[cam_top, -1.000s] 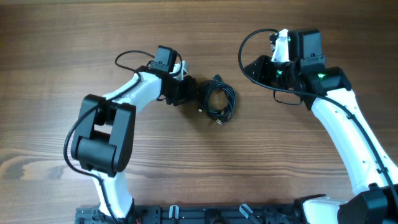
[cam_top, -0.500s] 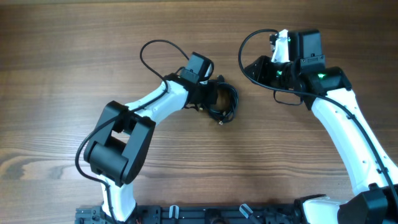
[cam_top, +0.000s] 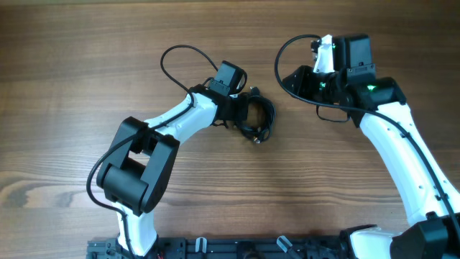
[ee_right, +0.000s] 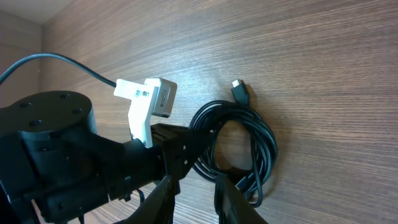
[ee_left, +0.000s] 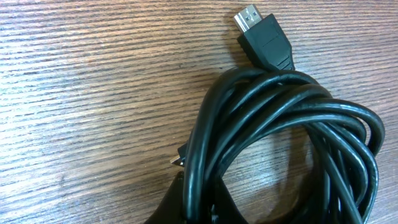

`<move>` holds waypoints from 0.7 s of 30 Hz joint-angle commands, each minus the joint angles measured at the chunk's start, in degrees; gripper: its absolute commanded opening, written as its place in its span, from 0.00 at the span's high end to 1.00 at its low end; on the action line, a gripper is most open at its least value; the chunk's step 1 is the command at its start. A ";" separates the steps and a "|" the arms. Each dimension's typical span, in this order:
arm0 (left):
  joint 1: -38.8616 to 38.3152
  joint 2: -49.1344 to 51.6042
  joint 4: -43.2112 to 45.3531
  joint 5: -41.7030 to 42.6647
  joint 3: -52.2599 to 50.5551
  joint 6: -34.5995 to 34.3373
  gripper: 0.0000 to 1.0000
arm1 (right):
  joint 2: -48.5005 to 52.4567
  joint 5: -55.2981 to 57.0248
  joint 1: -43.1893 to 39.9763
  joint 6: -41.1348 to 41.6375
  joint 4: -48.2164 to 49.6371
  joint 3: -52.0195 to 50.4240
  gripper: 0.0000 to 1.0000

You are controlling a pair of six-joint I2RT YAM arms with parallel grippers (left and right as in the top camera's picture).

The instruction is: Untangle cables

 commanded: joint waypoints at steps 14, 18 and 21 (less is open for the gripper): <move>12.50 -2.25 2.91 41.94 0.76 -6.01 0.96 | 8.74 -1.88 8.28 6.49 4.72 0.90 0.82; 12.41 -2.25 4.57 42.47 0.76 -9.01 0.96 | 9.64 -3.39 8.76 6.99 7.69 0.90 0.82; 12.07 -2.25 4.74 42.42 0.76 -9.03 0.96 | 10.38 -4.31 9.57 7.15 9.55 0.90 0.82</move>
